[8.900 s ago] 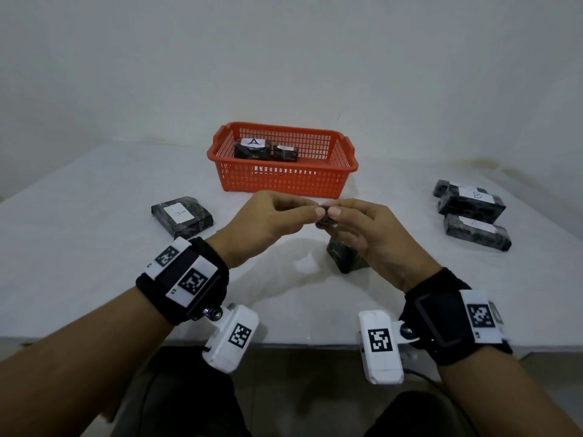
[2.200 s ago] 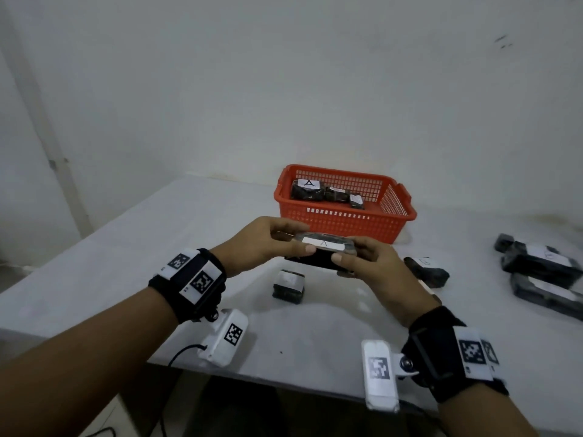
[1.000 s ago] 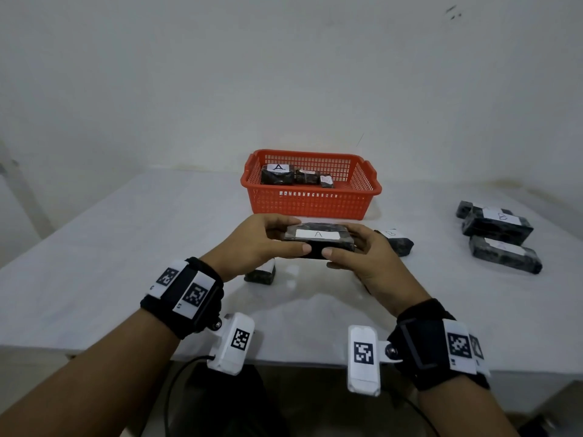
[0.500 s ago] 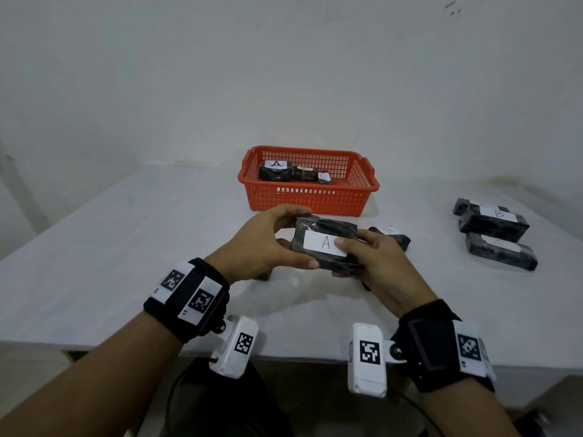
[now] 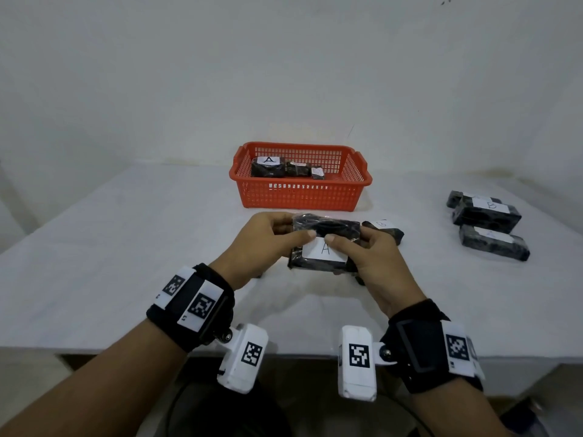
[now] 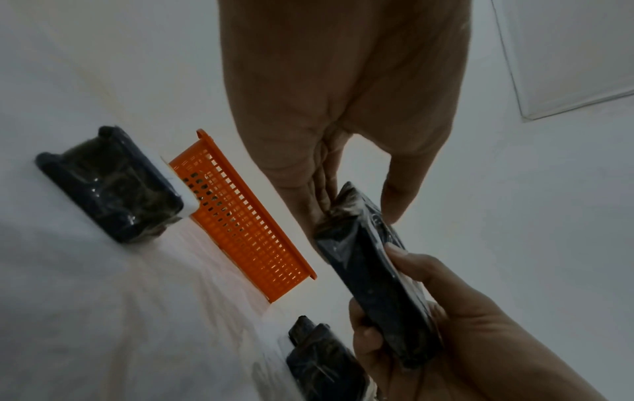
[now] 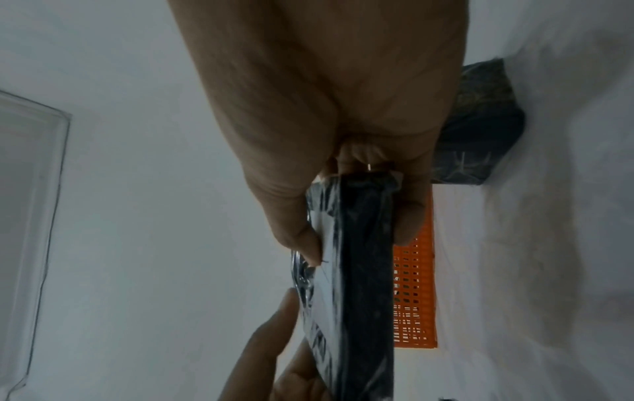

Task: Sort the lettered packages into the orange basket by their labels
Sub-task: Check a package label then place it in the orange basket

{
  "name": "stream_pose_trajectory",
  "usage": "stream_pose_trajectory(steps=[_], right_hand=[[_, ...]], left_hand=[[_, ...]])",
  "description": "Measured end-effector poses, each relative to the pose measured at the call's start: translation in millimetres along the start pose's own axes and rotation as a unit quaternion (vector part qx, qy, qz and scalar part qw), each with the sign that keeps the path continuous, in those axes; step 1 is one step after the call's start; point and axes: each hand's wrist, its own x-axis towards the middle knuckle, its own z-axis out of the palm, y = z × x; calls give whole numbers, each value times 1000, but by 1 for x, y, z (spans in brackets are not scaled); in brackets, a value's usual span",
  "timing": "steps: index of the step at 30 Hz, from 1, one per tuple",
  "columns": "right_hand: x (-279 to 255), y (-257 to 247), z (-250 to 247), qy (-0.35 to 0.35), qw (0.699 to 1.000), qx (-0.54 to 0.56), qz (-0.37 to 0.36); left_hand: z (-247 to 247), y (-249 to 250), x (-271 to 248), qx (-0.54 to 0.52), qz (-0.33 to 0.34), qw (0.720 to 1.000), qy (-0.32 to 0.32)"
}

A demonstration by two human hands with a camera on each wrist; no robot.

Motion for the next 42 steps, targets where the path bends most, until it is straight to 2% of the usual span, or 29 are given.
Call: stream_pose_trajectory(steps=[5,10,15,20,24,27,33,38,40,42], right_hand=[[1,2,-3,-35,999,-23,17],[-1,0,-10,-36,999,-28,10],[-2,1,-10,-37,999,-19,12],[-3,1,-15,-25,999,-40,-8],[-3,1,-15,-36,998,-44,-11],[-2,-2,-15,-50,999,-7,18],[2,-9,-13,-5,999,38,38],[2,-11,-15,22,999,23,-4],[2,-11,-16,12,1000,20,-7],[2,-10,-14,-3,1000,11,4]], left_hand=[[-1,-4,3,7,11,999,36],[-2,-2,3,-2,-3,1000,-5],[-2,-5,3,25,5,1000,18],[-2,-6,2,22,14,1000,-3],[-1,-7,2,49,40,998,16],[0,-4,1,61,72,995,18],[-2,-2,1,97,117,988,31],[-1,-3,1,85,17,996,-20],[-1,-2,-2,62,17,998,-19],[0,-3,0,44,16,999,12]])
